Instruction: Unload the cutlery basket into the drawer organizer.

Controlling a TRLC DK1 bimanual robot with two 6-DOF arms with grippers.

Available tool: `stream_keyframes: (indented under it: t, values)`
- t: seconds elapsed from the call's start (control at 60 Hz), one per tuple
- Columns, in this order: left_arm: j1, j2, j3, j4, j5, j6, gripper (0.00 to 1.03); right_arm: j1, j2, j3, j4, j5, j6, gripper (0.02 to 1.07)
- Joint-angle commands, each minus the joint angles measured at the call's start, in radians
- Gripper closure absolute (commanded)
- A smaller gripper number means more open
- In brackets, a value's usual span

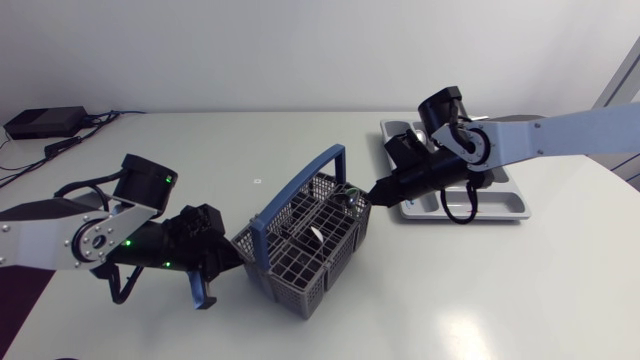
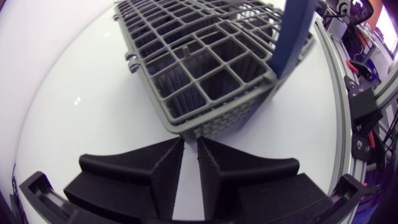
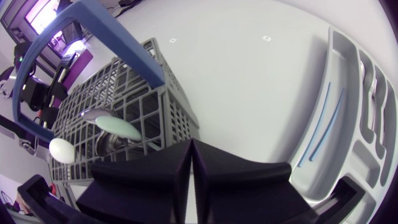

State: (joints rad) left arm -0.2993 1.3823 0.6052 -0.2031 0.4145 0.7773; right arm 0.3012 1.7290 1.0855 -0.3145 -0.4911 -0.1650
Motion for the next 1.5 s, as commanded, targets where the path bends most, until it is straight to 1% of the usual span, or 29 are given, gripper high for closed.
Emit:
stream_keyframes:
  t: [0.0,0.067,0.367,0.5,0.567,0.65,0.833,1.05,1.25,1.483]
  values:
    - [0.019,0.069,0.074,0.056,-0.002,-0.009,0.82,0.050,-0.052,-0.056,-0.023,-0.055,-0.002,1.00]
    - [0.038,0.100,0.102,0.087,-0.002,-0.018,0.82,0.062,-0.075,-0.087,-0.024,-0.053,0.001,1.00]
    - [0.089,0.219,0.254,0.088,-0.002,-0.027,0.82,0.105,-0.157,-0.167,-0.046,-0.050,0.028,1.01]
    - [0.100,0.270,0.309,0.088,-0.002,-0.033,0.82,0.130,-0.184,-0.190,-0.044,-0.038,0.047,1.01]
    - [0.106,0.293,0.331,0.088,0.000,-0.038,0.82,0.134,-0.187,-0.193,-0.037,-0.009,0.053,1.01]
    - [0.106,0.308,0.341,0.088,0.000,-0.042,0.82,0.130,-0.174,-0.188,-0.018,0.014,0.055,1.01]
    - [0.109,0.284,0.306,0.087,0.000,-0.042,0.82,0.119,-0.169,-0.187,0.002,0.054,0.051,1.01]
    - [0.118,0.250,0.268,0.087,0.001,-0.042,0.82,0.102,-0.148,-0.162,0.017,0.060,0.051,1.01]
    - [0.114,0.261,0.288,0.088,0.001,-0.056,0.81,0.104,-0.141,-0.165,0.034,0.077,0.055,1.00]
    - [0.095,0.296,0.349,0.090,0.001,-0.098,0.81,0.104,-0.106,-0.116,0.032,0.092,0.061,1.00]
